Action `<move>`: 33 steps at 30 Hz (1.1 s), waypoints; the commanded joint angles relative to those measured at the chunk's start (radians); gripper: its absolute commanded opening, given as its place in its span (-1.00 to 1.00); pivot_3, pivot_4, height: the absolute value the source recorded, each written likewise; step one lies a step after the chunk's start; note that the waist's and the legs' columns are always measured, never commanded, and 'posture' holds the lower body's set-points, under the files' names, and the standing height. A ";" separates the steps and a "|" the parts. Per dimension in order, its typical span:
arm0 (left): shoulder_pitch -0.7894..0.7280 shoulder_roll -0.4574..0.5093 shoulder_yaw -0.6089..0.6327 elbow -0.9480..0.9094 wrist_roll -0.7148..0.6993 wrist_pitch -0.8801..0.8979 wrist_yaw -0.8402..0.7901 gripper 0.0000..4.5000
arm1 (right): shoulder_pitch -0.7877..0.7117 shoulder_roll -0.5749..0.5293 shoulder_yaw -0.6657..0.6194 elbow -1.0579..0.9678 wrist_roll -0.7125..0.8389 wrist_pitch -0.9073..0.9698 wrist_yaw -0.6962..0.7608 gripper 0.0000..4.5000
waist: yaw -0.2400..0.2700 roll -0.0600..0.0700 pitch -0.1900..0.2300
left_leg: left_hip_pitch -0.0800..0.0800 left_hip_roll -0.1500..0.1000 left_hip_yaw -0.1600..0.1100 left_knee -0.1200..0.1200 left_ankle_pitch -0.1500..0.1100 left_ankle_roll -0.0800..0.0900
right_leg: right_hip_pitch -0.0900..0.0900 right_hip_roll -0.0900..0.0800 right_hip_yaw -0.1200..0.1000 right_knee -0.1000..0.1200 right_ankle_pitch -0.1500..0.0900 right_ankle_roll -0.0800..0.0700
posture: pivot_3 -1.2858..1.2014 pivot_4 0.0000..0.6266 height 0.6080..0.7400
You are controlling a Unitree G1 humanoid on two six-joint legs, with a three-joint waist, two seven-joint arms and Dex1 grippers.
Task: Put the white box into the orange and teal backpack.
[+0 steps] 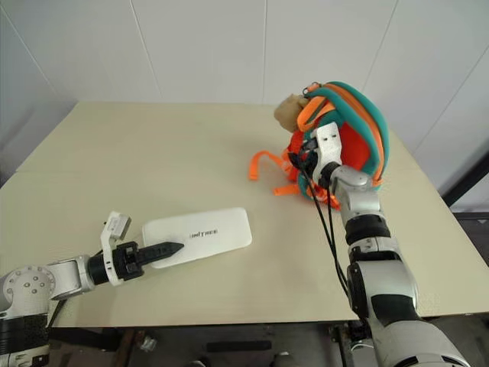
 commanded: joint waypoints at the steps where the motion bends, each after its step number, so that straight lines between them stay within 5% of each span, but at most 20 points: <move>1: 0.024 0.024 0.067 -0.046 -0.040 -0.020 0.010 -0.40 | 0.037 0.009 -0.006 -0.215 0.116 -0.004 0.215 -0.44 | -0.001 0.000 0.000 | 0.000 0.000 0.000 0.000 0.000 0.000 | 0.000 0.000 0.000 0.001 0.000 0.000 | 0.03 -0.52 1.00; 5: 0.020 0.052 0.140 -0.004 -0.091 -0.008 0.000 -0.40 | 0.113 -0.008 0.017 -0.539 0.330 0.220 0.453 -0.98 | -0.003 0.001 0.001 | 0.001 0.000 -0.001 0.000 0.000 0.000 | 0.000 0.001 0.000 0.003 0.000 0.000 | 0.03 -0.52 1.00; 15: 0.070 0.174 0.201 0.037 -0.099 -0.105 -0.101 -0.40 | 0.255 -0.314 0.107 -1.074 0.749 0.911 0.720 -0.99 | 0.007 0.001 0.001 | 0.000 0.001 -0.002 0.000 -0.001 0.000 | 0.000 0.001 -0.002 0.000 -0.001 -0.001 | 0.03 -0.52 1.00; 23: 0.128 0.205 0.263 -0.147 -0.162 -0.182 -0.162 -0.40 | 0.379 -0.440 0.155 -1.069 0.706 0.907 0.786 -0.99 | 0.020 0.000 0.001 | -0.001 0.001 0.000 0.000 -0.003 0.001 | 0.000 0.000 -0.002 -0.005 -0.002 -0.002 | 0.03 -0.52 1.00; 33: 0.057 0.267 0.227 -0.253 -0.149 -0.342 -0.237 -0.40 | 0.373 -0.368 0.242 -0.987 0.586 0.798 0.800 -0.99 | 0.027 0.000 0.001 | -0.001 0.001 0.000 0.000 -0.004 0.001 | -0.001 0.000 -0.002 -0.005 -0.002 -0.002 | 0.03 -0.52 1.00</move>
